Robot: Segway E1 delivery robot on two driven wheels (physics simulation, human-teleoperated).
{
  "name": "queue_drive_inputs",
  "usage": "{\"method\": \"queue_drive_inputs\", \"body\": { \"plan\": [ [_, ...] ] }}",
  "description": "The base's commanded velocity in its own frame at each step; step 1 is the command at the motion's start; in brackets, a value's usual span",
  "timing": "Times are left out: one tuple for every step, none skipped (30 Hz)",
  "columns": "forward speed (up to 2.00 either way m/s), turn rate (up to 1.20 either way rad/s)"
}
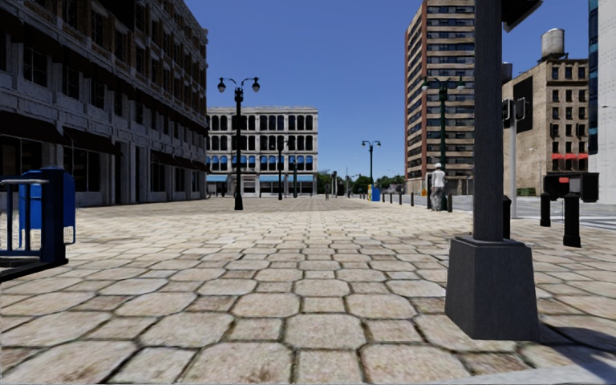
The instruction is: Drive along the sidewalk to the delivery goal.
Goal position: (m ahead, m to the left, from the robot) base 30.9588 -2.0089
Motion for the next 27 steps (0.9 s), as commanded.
{"method": "queue_drive_inputs", "body": {
  "plan": [
    [2.00,-0.34],
    [2.00,-0.31],
    [2.00,0.00],
    [2.00,0.00],
    [2.00,0.00],
    [1.92,0.00],
    [1.92,0.00],
    [1.75,0.00],
    [1.62,0.00],
    [1.54,0.00],
    [1.54,0.00],
    [1.45,0.00],
    [1.39,0.00],
    [1.32,0.00],
    [1.32,0.00],
    [1.24,0.00],
    [1.17,0.00],
    [1.17,0.00],
    [1.12,0.00],
    [1.10,0.00],
    [1.09,0.00],
    [1.09,0.00],
    [1.09,0.00],
    [1.09,0.00],
    [1.09,0.00],
    [1.09,0.00],
    [1.09,0.00]
  ]
}}
